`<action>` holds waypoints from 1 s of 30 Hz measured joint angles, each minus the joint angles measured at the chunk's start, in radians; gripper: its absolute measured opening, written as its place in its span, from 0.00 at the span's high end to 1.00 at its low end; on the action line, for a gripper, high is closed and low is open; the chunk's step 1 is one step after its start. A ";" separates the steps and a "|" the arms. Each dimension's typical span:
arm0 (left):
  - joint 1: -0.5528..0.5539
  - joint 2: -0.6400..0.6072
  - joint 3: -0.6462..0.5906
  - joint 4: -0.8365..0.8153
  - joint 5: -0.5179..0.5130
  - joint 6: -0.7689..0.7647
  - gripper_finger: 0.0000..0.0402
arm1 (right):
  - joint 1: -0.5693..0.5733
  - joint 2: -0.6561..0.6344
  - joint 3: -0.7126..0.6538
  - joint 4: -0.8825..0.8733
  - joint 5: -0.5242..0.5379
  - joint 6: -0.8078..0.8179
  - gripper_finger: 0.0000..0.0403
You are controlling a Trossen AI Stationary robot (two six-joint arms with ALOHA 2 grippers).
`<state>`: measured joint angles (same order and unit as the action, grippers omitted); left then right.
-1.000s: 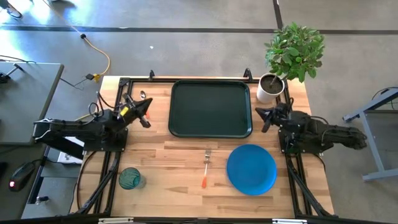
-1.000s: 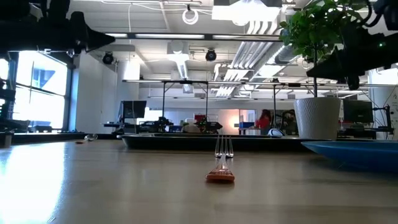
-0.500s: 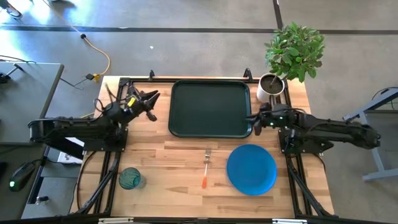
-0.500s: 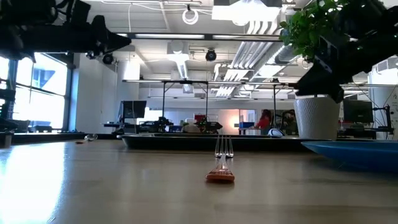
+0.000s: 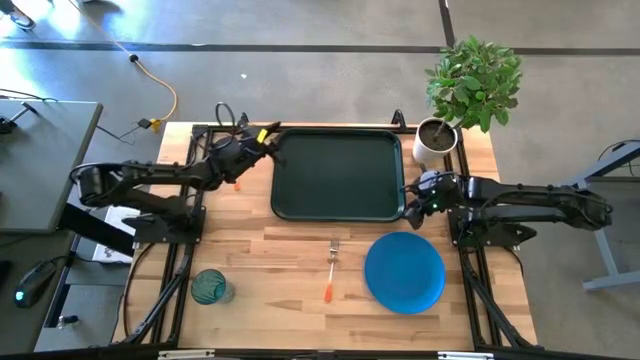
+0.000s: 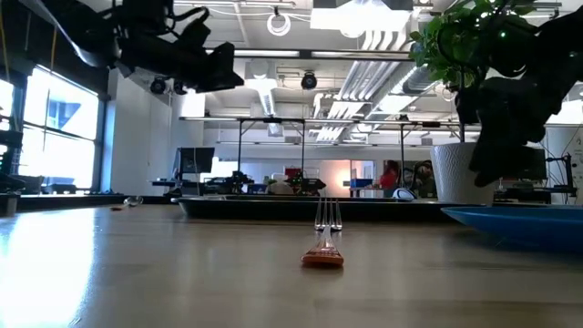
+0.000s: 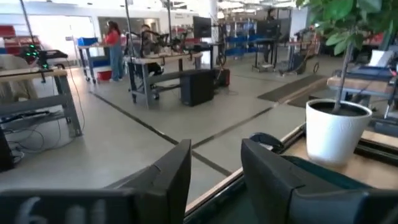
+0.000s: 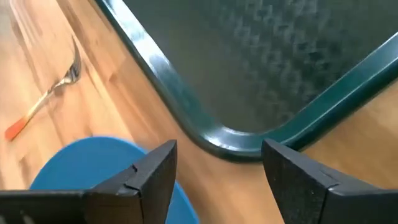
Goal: Pick and place plate/cup/fork/spoon on tray
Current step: Put the blue plate on the center of the green tray
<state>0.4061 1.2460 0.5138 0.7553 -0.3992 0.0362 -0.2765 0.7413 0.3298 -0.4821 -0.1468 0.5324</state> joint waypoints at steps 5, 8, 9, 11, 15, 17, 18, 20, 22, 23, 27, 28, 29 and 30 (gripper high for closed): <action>0.026 0.012 0.001 0.037 0.045 -0.021 0.63 | -0.026 -0.002 0.018 0.000 0.018 -0.009 0.44; 0.078 0.010 0.001 0.063 0.137 -0.025 0.62 | -0.042 -0.002 0.023 0.048 0.064 0.009 0.44; 0.096 0.011 0.001 0.071 0.178 -0.025 0.62 | -0.047 -0.002 0.024 0.068 0.073 0.002 0.44; 0.121 0.015 0.001 0.082 0.261 -0.026 0.62 | -0.060 -0.002 0.026 0.075 0.069 -0.030 0.44; 0.148 0.019 0.000 0.080 0.405 -0.013 0.62 | -0.089 -0.002 0.026 0.014 0.037 -0.032 0.44; 0.153 0.030 0.001 0.098 0.489 0.029 0.62 | -0.100 -0.002 0.026 -0.018 0.031 -0.013 0.44; 0.153 0.038 0.000 0.118 0.532 0.046 0.62 | -0.107 -0.002 0.026 -0.020 0.032 -0.010 0.44; 0.151 0.051 0.018 0.167 0.619 0.061 0.62 | -0.122 -0.002 0.026 -0.007 0.042 -0.010 0.44; 0.141 0.079 0.076 0.181 0.678 0.054 0.62 | -0.136 -0.002 0.026 0.001 0.052 -0.017 0.44; 0.136 0.098 0.110 0.167 0.694 0.041 0.62 | -0.141 -0.002 0.026 -0.004 0.065 -0.014 0.44; 0.104 0.203 0.263 0.065 0.712 -0.047 0.62 | -0.156 -0.002 0.026 -0.014 0.084 0.042 0.44; 0.094 0.236 0.297 0.048 0.709 -0.072 0.62 | -0.158 -0.002 0.026 -0.014 0.088 0.057 0.44; 0.083 0.271 0.324 0.035 0.708 -0.098 0.62 | -0.158 -0.002 0.026 -0.011 0.098 0.074 0.44; 0.071 0.307 0.341 0.027 0.708 -0.125 0.62 | -0.157 -0.002 0.026 -0.008 0.118 0.092 0.44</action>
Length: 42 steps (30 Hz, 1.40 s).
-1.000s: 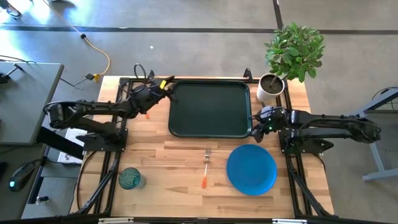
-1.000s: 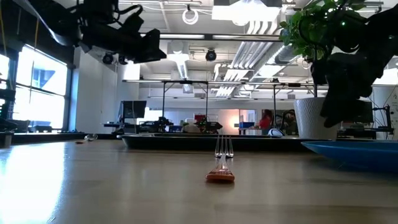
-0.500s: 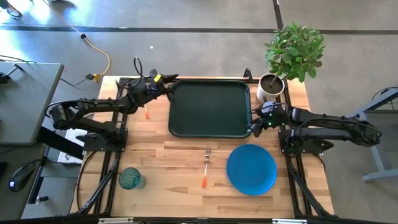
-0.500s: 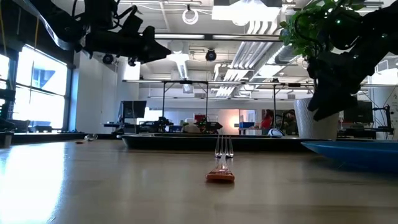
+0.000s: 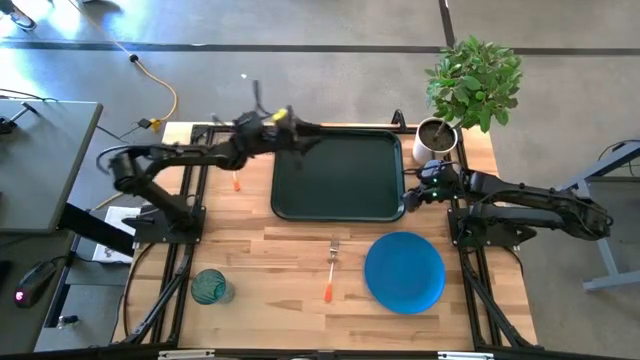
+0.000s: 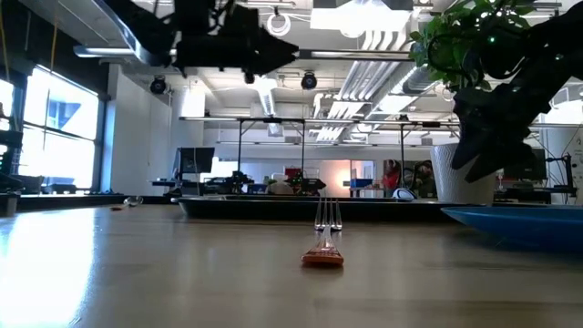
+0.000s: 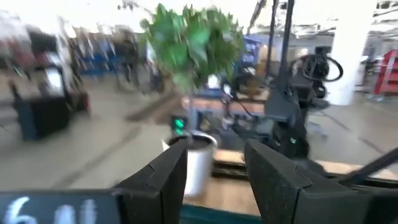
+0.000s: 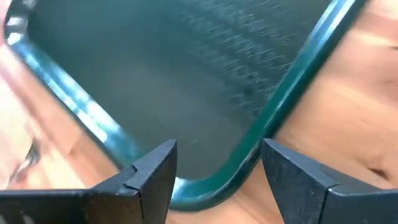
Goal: Pick and place plate/cup/fork/spoon on tray
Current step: Put the blue plate on the center of the green tray
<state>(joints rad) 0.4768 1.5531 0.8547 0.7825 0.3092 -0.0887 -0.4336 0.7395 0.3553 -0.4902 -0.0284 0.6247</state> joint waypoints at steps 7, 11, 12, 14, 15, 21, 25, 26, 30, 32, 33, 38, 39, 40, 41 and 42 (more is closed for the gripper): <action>-0.154 0.274 0.094 0.027 -0.001 -0.051 0.62 | 0.069 0.000 0.000 0.000 0.350 0.105 0.44; -0.258 0.369 0.210 -0.105 -0.016 -0.209 0.62 | 0.126 0.000 0.000 0.001 0.291 0.141 0.44; -0.279 0.385 0.236 -0.130 -0.022 -0.223 0.62 | 0.142 0.000 0.000 0.001 0.261 0.154 0.44; -0.319 0.413 0.281 -0.147 -0.039 -0.224 0.62 | 0.181 0.000 0.000 0.001 0.237 0.175 0.44; -0.339 0.431 0.308 -0.140 -0.061 -0.224 0.62 | 0.203 0.000 0.000 0.001 0.240 0.185 0.44; -0.440 0.542 0.451 -0.253 -0.094 -0.274 0.62 | 0.352 0.000 0.000 -0.012 0.296 0.277 0.44; -0.483 0.629 0.532 -0.333 -0.113 -0.290 0.62 | 0.449 0.000 0.000 -0.029 0.354 0.320 0.44; -0.492 0.653 0.554 -0.348 -0.113 -0.306 0.62 | 0.471 0.000 0.000 -0.031 0.369 0.329 0.44; -0.521 0.748 0.637 -0.399 -0.113 -0.365 0.62 | 0.549 0.000 -0.001 -0.045 0.420 0.365 0.44; -0.531 0.787 0.673 -0.439 -0.113 -0.383 0.62 | 0.583 0.000 -0.001 -0.044 0.449 0.374 0.44; -0.537 0.805 0.694 -0.447 -0.113 -0.392 0.62 | 0.599 0.000 -0.001 -0.045 0.463 0.387 0.44; -0.555 0.857 0.759 -0.500 -0.123 -0.407 0.62 | 0.673 0.000 -0.001 -0.044 0.523 0.409 0.44; -0.558 0.859 0.766 -0.520 -0.132 -0.407 0.62 | 0.687 0.000 -0.001 -0.044 0.535 0.416 0.44; -0.559 0.859 0.774 -0.542 -0.140 -0.405 0.62 | 0.699 0.000 -0.001 -0.045 0.548 0.424 0.44; -0.561 0.858 0.779 -0.557 -0.150 -0.396 0.62 | 0.711 0.000 -0.001 -0.045 0.558 0.431 0.44; -0.562 0.858 0.784 -0.577 -0.155 -0.384 0.62 | 0.722 0.000 -0.001 -0.045 0.570 0.439 0.44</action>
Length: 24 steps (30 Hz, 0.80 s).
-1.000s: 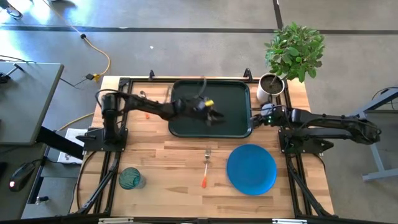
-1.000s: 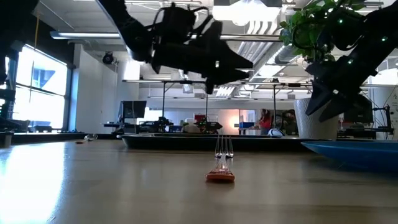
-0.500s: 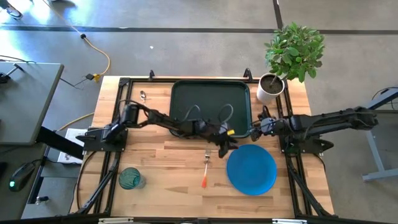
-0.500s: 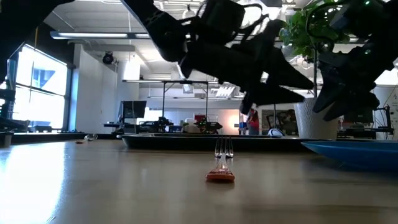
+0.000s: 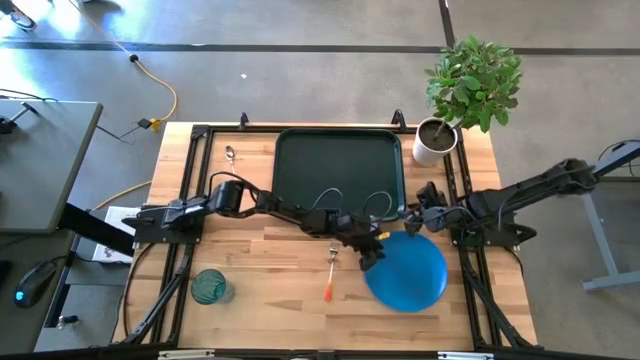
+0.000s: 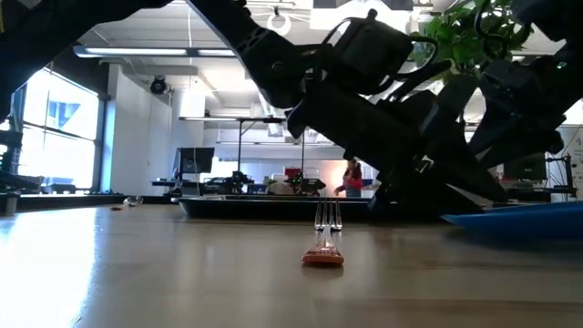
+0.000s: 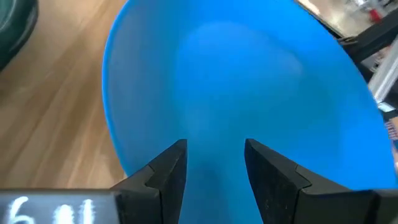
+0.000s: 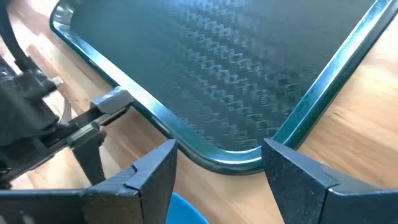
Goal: Pick and place plate/cup/fork/spoon on tray
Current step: Put the blue plate on the center of the green tray
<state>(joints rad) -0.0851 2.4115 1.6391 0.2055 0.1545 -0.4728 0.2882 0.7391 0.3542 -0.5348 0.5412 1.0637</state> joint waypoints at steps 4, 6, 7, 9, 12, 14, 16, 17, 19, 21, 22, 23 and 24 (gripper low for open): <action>-0.006 -0.019 0.016 -0.089 -0.009 0.052 0.62 | 0.028 0.000 0.000 0.000 0.030 0.012 0.44; -0.008 -0.038 0.028 -0.127 -0.009 0.072 0.62 | 0.032 0.000 0.000 0.000 0.032 0.019 0.44; -0.009 -0.050 0.033 -0.146 -0.009 0.080 0.62 | 0.034 0.000 0.000 0.000 0.032 0.023 0.44; -0.014 -0.071 0.035 -0.162 -0.010 0.093 0.62 | 0.034 0.000 0.000 0.000 0.032 0.032 0.44; -0.026 -0.082 0.035 -0.178 -0.010 0.108 0.62 | 0.034 0.000 0.000 0.000 0.032 0.032 0.44; -0.034 -0.085 0.035 -0.184 -0.016 0.109 0.62 | 0.034 0.000 0.000 0.000 0.032 0.032 0.44; -0.037 -0.088 0.035 -0.204 -0.040 0.109 0.62 | 0.034 0.000 0.000 0.000 0.032 0.031 0.44; -0.038 -0.088 0.035 -0.224 -0.058 0.107 0.62 | 0.034 0.000 0.000 0.000 0.032 0.032 0.44; -0.035 -0.088 0.035 -0.277 -0.103 0.092 0.62 | 0.034 0.000 0.000 0.000 0.032 0.032 0.44; -0.031 -0.088 0.035 -0.321 -0.143 0.084 0.62 | 0.034 0.001 0.000 0.000 0.032 0.031 0.44; -0.028 -0.088 0.035 -0.335 -0.160 0.084 0.62 | 0.034 0.001 0.000 0.000 0.032 0.031 0.44; -0.025 -0.088 0.035 -0.351 -0.169 0.083 0.62 | 0.034 0.001 0.000 0.000 0.033 0.031 0.44; -0.025 -0.088 0.035 -0.363 -0.168 0.081 0.62 | 0.034 0.001 0.000 0.000 0.036 0.030 0.44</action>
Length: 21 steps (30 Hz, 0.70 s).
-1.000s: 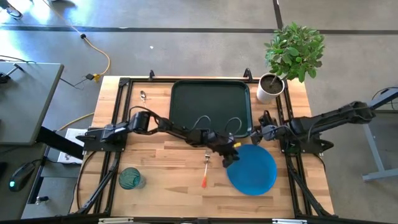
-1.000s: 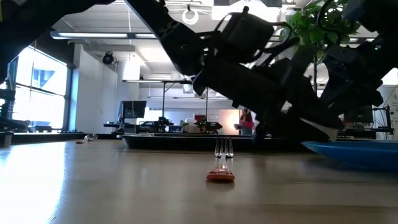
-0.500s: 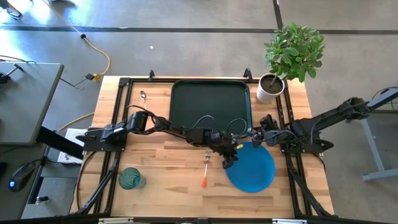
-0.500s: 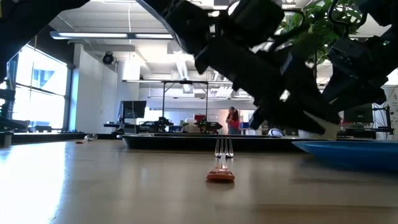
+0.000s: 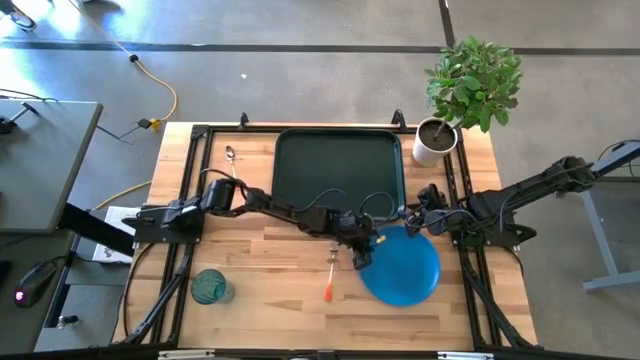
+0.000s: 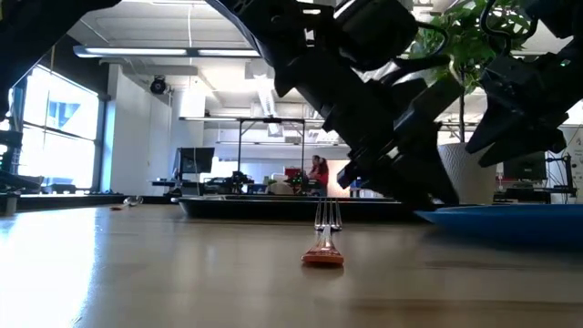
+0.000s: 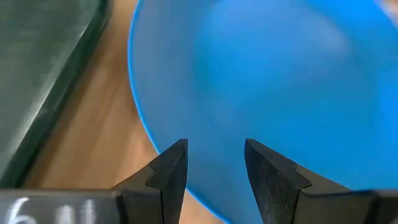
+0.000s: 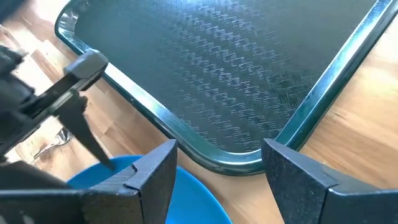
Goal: Pick and place plate/cup/fork/spoon on tray
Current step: Put the blue plate on the center of the green tray
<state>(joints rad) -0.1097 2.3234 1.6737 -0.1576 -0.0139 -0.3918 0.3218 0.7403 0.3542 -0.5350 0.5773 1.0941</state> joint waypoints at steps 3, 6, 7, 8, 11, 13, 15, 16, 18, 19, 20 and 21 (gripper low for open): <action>-0.001 0.000 0.000 -0.011 0.010 -0.015 0.62 | 0.000 0.000 0.000 0.000 0.014 -0.002 0.44; -0.002 0.000 0.000 -0.002 0.012 -0.016 0.62 | 0.000 0.000 0.000 0.000 0.017 -0.002 0.44; -0.003 0.000 0.000 -0.002 0.013 -0.016 0.62 | 0.000 0.000 0.000 0.000 0.017 -0.002 0.44; -0.003 0.000 0.000 -0.005 0.013 -0.016 0.62 | 0.000 0.000 0.000 0.000 0.017 -0.002 0.44; -0.005 -0.019 -0.002 -0.020 0.017 -0.001 0.62 | 0.000 0.000 0.000 -0.001 0.017 -0.002 0.44; -0.005 -0.032 0.001 -0.020 0.017 0.001 0.62 | 0.000 0.000 0.000 -0.004 0.017 -0.002 0.44; -0.005 -0.055 -0.002 -0.065 0.017 0.006 0.62 | 0.000 0.001 0.000 -0.004 0.017 -0.002 0.44; -0.006 -0.058 0.001 -0.056 0.015 0.014 0.62 | 0.000 0.002 0.000 -0.006 0.017 0.001 0.44; -0.009 -0.078 -0.001 -0.106 -0.006 0.036 0.62 | 0.000 0.008 0.000 -0.005 0.017 0.001 0.44; -0.011 -0.085 -0.002 -0.130 -0.023 0.039 0.62 | 0.000 0.013 0.000 -0.003 0.017 0.002 0.44; -0.014 -0.086 0.000 -0.123 -0.039 0.041 0.62 | 0.000 0.018 0.000 -0.006 0.015 0.005 0.44; -0.016 -0.086 0.001 -0.132 -0.056 0.041 0.62 | 0.000 0.024 0.000 -0.006 0.013 0.005 0.44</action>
<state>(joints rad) -0.1259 2.2370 1.6749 -0.2894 -0.0696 -0.3513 0.3218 0.7647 0.3542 -0.5413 0.5906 1.0995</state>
